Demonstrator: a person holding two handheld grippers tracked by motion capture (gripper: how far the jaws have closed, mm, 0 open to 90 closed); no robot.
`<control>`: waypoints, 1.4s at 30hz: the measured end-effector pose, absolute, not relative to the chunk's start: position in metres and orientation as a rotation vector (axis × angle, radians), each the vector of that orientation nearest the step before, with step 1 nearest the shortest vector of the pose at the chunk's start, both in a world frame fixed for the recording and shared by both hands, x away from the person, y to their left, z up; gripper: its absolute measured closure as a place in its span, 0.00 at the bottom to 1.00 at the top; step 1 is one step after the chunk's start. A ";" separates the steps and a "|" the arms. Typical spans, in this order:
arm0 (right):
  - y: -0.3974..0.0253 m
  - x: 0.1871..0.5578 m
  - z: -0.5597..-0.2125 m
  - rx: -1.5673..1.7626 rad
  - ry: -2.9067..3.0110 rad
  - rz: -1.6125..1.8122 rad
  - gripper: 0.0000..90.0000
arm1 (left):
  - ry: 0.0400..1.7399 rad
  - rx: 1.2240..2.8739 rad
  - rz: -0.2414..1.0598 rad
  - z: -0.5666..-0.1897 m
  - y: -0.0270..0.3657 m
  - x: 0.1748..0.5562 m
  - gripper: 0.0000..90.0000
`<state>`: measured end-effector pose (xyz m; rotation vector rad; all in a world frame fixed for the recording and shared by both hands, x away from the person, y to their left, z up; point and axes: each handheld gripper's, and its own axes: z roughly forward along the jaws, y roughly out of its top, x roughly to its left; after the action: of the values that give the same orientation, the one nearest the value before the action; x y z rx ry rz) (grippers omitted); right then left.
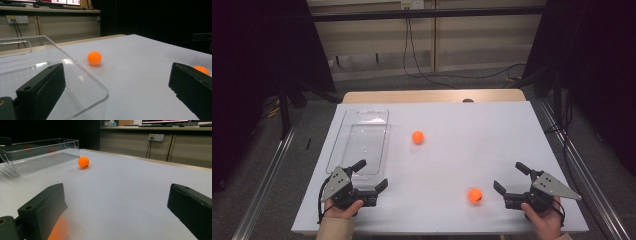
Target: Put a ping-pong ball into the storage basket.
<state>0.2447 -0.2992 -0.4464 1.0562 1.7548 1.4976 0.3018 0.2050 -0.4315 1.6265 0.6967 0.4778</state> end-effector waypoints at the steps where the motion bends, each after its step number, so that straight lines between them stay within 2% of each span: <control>1: -0.299 0.245 -0.446 1.057 1.755 1.496 0.01 | 0.698 1.624 0.468 -0.431 0.203 0.302 0.01; 42: -0.298 0.246 -0.446 1.056 1.759 1.507 0.01 | 0.606 1.684 0.376 -0.425 0.152 0.306 0.01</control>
<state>0.2463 -0.2980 -0.4460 1.0562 1.7594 1.5068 0.3063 0.1515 -0.4248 1.6841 0.6063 0.3761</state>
